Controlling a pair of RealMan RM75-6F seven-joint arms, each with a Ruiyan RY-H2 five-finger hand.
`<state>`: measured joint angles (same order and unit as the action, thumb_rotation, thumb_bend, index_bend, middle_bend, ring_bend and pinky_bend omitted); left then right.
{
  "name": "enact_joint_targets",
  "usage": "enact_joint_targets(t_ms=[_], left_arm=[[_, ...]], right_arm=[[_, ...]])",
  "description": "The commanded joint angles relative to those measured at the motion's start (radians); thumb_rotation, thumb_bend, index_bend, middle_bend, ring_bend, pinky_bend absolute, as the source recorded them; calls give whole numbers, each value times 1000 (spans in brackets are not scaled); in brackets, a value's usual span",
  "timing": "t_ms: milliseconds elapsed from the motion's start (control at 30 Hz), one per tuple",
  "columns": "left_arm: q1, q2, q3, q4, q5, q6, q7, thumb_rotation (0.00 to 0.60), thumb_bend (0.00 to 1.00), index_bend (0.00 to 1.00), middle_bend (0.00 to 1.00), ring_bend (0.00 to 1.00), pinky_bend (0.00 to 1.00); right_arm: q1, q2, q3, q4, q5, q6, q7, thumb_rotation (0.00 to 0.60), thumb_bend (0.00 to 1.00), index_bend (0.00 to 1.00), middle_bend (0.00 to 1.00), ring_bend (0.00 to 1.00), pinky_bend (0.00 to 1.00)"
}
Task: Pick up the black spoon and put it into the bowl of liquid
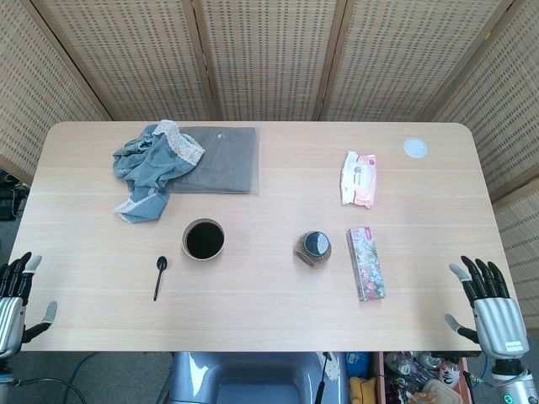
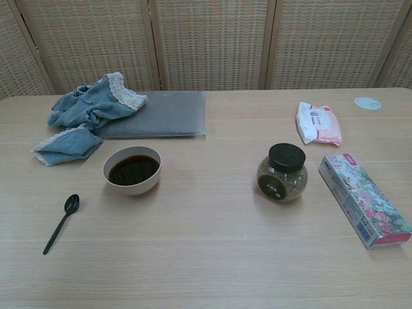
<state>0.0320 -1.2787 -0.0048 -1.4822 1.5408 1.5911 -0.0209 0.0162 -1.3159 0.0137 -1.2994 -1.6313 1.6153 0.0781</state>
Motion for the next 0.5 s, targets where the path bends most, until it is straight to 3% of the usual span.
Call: enact_joint_targets(t_ms=[33, 500], left_arm=[[0, 0, 0, 0, 0, 0, 0, 600, 411, 0, 0, 0, 0], [0, 6, -4, 4, -10, -6, 8, 600, 411, 0, 0, 0, 0]], right_arm=[[1, -1, 0, 1, -1, -1, 0, 600, 213, 171, 150, 0, 0], [-1, 0, -5, 7, 1, -3, 10, 600, 213, 171, 150, 0, 0]])
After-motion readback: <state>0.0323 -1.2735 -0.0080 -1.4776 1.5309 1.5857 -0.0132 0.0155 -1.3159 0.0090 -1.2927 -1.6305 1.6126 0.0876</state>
